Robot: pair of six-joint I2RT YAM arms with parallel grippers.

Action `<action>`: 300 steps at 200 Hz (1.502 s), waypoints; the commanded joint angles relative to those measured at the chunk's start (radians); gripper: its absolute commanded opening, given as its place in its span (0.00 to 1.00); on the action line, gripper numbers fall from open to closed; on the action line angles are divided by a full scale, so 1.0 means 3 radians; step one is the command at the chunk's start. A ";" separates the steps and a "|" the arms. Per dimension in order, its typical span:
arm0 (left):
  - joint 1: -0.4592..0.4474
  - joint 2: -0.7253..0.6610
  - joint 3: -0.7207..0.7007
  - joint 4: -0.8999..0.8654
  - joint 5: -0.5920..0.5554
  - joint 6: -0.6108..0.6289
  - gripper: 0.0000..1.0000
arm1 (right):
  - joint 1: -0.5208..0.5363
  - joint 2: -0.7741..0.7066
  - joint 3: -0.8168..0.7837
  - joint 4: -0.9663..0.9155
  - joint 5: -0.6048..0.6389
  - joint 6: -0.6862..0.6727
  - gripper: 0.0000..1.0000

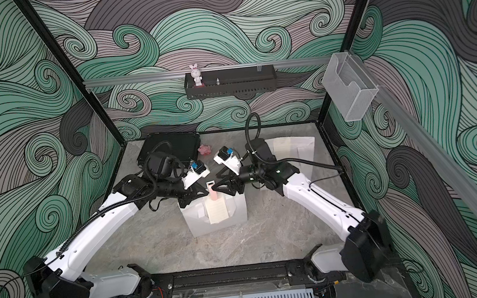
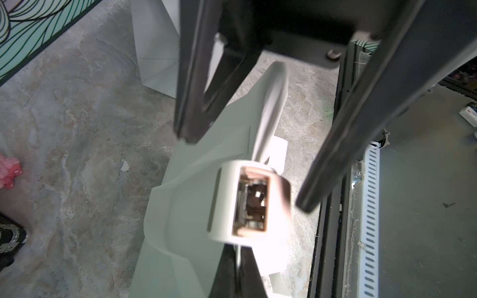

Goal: Staple the receipts to the bags
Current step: Staple the receipt to the takeout bag, then pick up the stapler from the takeout bag.

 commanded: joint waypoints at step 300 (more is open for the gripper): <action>-0.0005 0.0366 0.0242 0.0343 -0.0058 -0.0385 0.00 | 0.1408 -0.0445 -0.0047 0.0077 0.3937 0.1028 0.08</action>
